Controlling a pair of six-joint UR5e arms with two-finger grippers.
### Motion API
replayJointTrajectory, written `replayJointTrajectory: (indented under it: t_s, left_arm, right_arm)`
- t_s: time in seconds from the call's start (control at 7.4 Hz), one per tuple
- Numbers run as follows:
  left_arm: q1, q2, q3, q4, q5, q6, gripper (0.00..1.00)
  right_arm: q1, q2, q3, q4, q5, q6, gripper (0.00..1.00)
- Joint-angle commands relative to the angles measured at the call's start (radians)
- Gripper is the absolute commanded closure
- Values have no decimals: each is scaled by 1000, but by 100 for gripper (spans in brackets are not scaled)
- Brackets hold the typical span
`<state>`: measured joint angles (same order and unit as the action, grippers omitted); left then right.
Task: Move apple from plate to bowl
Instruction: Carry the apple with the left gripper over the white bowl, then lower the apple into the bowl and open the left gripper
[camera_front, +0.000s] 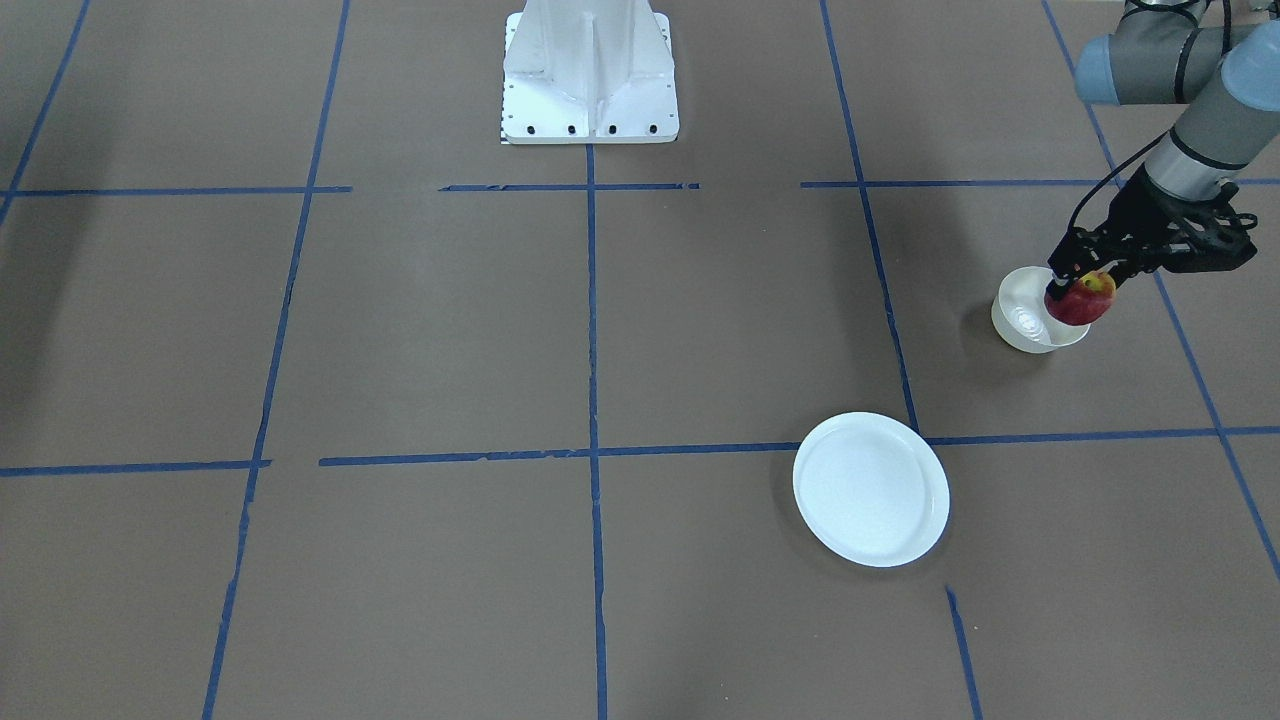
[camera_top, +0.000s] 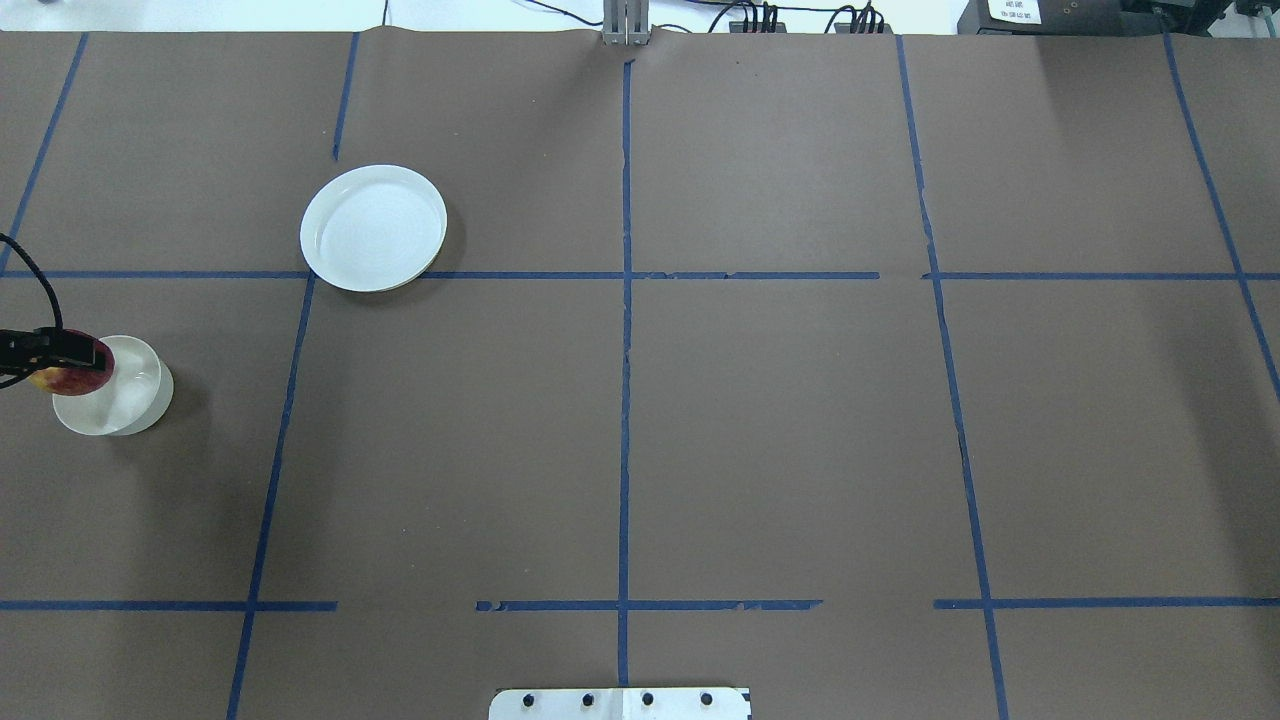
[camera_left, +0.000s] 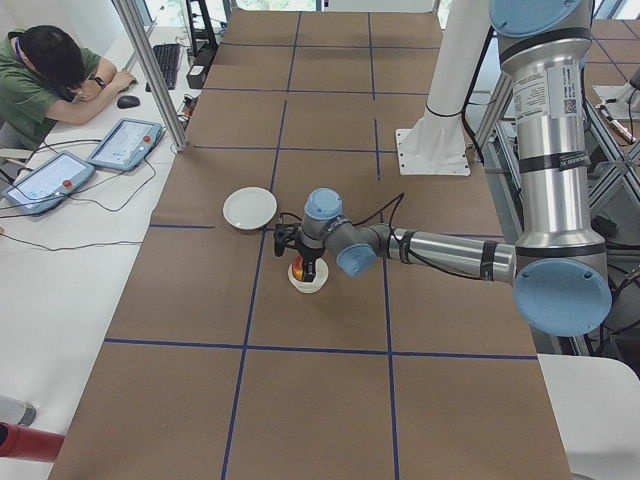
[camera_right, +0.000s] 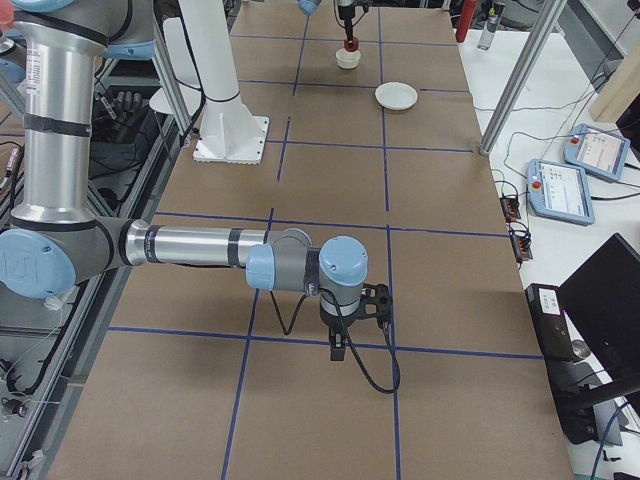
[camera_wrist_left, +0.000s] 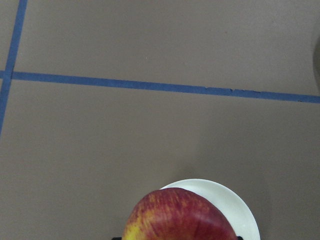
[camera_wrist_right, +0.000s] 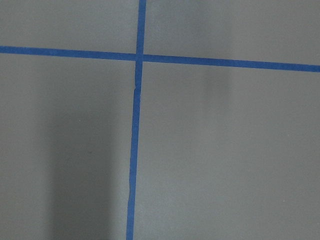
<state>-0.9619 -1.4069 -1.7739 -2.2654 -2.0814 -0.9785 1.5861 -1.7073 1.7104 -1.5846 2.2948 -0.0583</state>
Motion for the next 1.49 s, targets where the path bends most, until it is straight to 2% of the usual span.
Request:
replayJointTrajectory:
  t_s: [0.0,0.27,0.54,0.95,1.08,1.35]
  left_arm:
    - [41,-4,5,0,27,-38,63]
    - [69,-6,8,0,29,-45,62]
    - [77,-6,10,3,38,-43,36]
    - [78,-6,24,3,43,-45,7]
    - [78,-6,22,3,43,-46,1]
    - [77,-10,14,3,37,-46,1]
  right_arm:
    - [0,0,0,0,0,0,0]
    - [0,0,0,0,0,0,0]
    - [0,0,0,0,0,0,0]
    - [0,0,0,0,0,0,0]
    - [0,0,0,0,2,0,0]
    - [0,0,0,0,0,0,0]
